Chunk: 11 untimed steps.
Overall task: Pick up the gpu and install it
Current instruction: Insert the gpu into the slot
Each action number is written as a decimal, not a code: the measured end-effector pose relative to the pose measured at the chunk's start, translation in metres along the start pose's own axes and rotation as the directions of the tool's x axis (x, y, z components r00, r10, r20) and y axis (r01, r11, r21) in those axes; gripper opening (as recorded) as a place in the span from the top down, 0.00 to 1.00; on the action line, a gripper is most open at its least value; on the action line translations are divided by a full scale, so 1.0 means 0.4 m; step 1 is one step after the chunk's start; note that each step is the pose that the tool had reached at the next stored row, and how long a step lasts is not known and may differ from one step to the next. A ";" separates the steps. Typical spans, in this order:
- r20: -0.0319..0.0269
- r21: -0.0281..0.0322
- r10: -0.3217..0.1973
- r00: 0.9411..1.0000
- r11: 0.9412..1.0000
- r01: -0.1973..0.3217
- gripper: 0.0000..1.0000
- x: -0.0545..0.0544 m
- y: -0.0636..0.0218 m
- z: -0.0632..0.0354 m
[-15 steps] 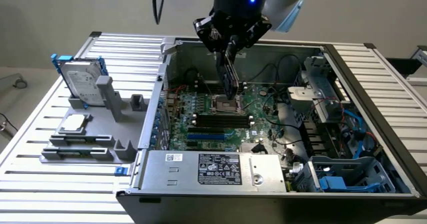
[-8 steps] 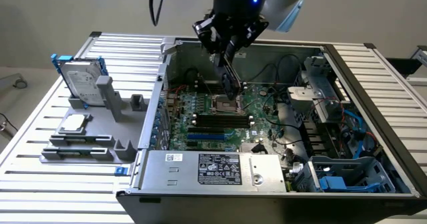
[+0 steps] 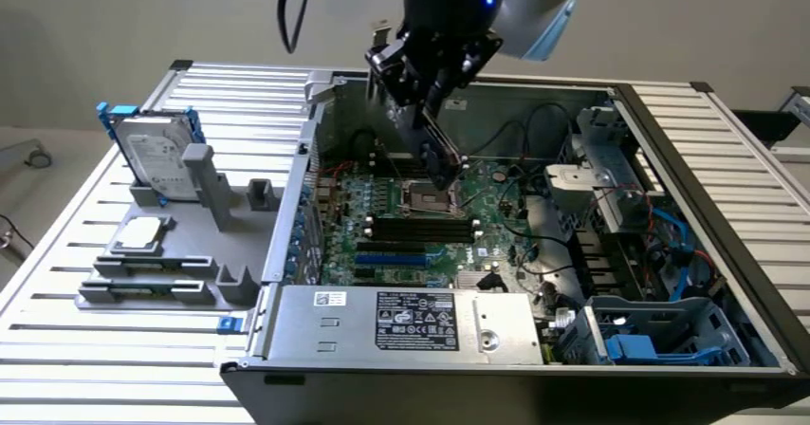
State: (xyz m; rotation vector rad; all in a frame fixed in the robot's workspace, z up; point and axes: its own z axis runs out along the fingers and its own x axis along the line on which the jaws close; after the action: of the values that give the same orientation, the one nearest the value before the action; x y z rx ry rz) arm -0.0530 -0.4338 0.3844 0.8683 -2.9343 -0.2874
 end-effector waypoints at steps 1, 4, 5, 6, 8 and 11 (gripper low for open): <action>-0.004 0.000 -0.018 1.000 1.000 0.018 0.74 0.000 0.000 0.000; -0.014 0.000 -0.071 0.997 0.998 0.071 0.74 0.000 0.000 0.001; -0.018 0.000 -0.088 0.996 0.996 0.088 0.74 0.000 0.000 0.001; -0.021 0.000 -0.106 0.994 0.994 0.106 0.74 0.000 0.000 0.001; -0.029 0.000 -0.142 0.989 0.990 0.142 0.74 0.000 0.000 0.002; -0.039 -0.001 -0.195 0.980 0.981 0.195 0.74 0.000 -0.001 0.003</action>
State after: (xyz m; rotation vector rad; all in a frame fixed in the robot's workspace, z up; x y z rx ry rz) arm -0.0530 -0.4338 0.3832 1.1505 -2.8170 -0.2741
